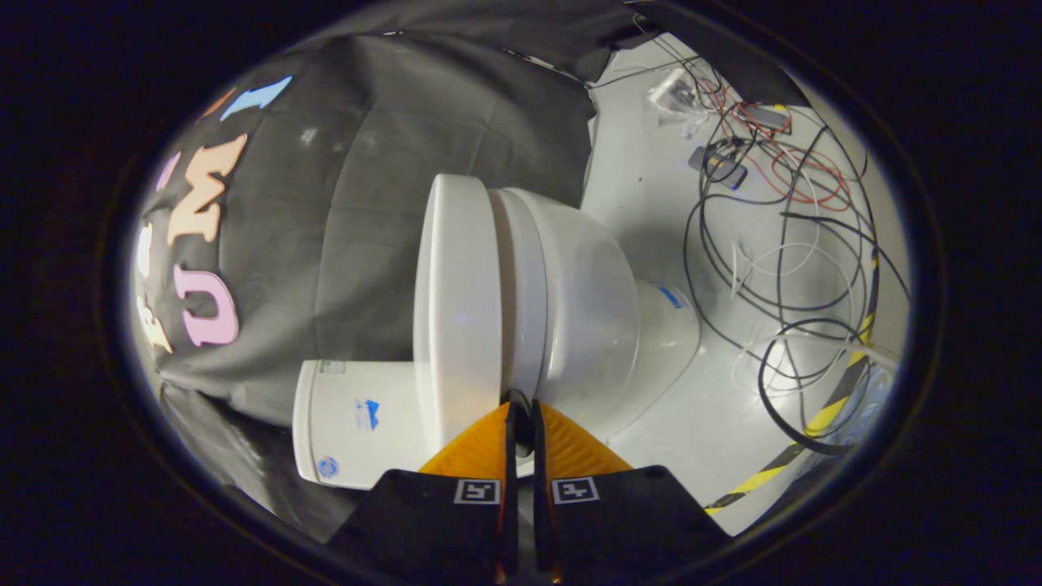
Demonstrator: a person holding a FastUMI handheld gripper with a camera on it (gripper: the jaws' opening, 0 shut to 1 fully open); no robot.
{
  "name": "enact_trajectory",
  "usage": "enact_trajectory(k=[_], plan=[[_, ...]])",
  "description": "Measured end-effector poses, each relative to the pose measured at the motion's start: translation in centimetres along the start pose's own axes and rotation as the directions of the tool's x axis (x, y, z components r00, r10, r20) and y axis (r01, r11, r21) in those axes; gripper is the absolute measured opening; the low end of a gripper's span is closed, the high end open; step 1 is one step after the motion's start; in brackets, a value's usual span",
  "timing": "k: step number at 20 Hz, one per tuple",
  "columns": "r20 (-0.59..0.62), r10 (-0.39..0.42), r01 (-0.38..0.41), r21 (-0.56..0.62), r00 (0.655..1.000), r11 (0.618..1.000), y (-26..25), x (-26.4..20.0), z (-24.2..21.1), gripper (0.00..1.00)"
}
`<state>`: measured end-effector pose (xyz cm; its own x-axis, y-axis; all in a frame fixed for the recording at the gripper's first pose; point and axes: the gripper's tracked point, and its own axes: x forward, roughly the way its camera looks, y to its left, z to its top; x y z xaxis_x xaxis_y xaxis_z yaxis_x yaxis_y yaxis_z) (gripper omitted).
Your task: Open the toilet lid.
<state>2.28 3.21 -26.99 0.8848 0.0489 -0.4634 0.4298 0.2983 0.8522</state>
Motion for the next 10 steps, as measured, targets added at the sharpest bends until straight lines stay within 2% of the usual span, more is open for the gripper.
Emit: enact_trajectory(k=[3,9,10], plan=[[0.0,-0.029,0.029,-0.113,1.0,0.993,0.35,-0.3,0.1,0.09],[0.016,-0.101,0.102,-0.19,0.995,0.976,0.76,-0.93,-0.41,0.09],[0.027,-0.095,0.098,-0.193,0.995,0.976,1.08,-0.8,0.05,0.01]])
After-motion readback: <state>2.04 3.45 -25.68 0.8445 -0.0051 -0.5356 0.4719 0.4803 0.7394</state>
